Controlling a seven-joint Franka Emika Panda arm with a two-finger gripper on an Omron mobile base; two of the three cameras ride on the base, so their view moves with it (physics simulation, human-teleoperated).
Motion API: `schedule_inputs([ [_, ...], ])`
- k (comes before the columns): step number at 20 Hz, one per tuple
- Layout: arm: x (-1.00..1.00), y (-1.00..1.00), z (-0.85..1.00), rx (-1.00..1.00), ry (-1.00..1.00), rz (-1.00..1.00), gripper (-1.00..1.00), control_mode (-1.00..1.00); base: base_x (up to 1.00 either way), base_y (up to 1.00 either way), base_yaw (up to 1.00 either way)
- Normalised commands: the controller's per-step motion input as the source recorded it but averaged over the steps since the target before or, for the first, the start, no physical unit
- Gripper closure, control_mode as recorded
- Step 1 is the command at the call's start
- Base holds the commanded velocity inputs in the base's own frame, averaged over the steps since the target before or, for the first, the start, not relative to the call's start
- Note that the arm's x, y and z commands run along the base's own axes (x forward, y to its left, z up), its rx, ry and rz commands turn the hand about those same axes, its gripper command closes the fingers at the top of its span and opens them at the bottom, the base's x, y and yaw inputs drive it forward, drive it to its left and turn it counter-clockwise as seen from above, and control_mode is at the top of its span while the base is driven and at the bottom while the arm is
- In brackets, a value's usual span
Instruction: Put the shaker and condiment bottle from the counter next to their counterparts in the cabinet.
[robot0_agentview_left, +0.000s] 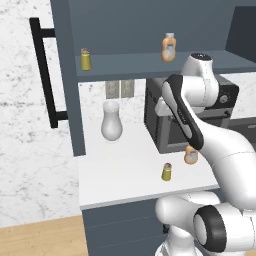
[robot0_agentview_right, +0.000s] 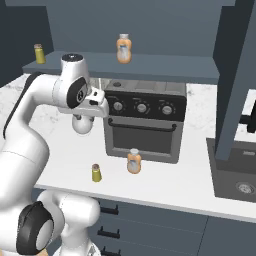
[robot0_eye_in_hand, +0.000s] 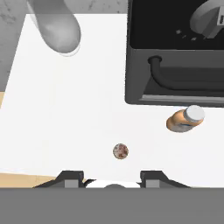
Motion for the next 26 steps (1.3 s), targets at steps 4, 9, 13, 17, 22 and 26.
schedule_inputs([
  [4,-0.02,0.0,-0.03,0.01,0.0,0.0,-1.0,-1.0,0.0,0.0,0.0],
  [9,-0.01,-0.1,0.0,0.02,0.0,0.0,-1.0,-1.0,0.0,0.0,0.0],
  [13,-0.12,-0.2,-0.01,0.01,-0.03,0.0,-1.0,-1.0,0.0,0.0,0.0],
  [17,-0.07,-0.24,-0.06,-0.05,0.01,0.0,-1.0,-1.0,0.0,0.0,0.0],
  [22,-0.47,-0.88,-0.54,0.12,-0.16,0.03,-1.0,-1.0,0.0,0.0,0.0],
  [26,-0.46,-0.71,-0.19,0.01,-0.1,0.04,-1.0,-1.0,0.0,0.0,0.0],
])
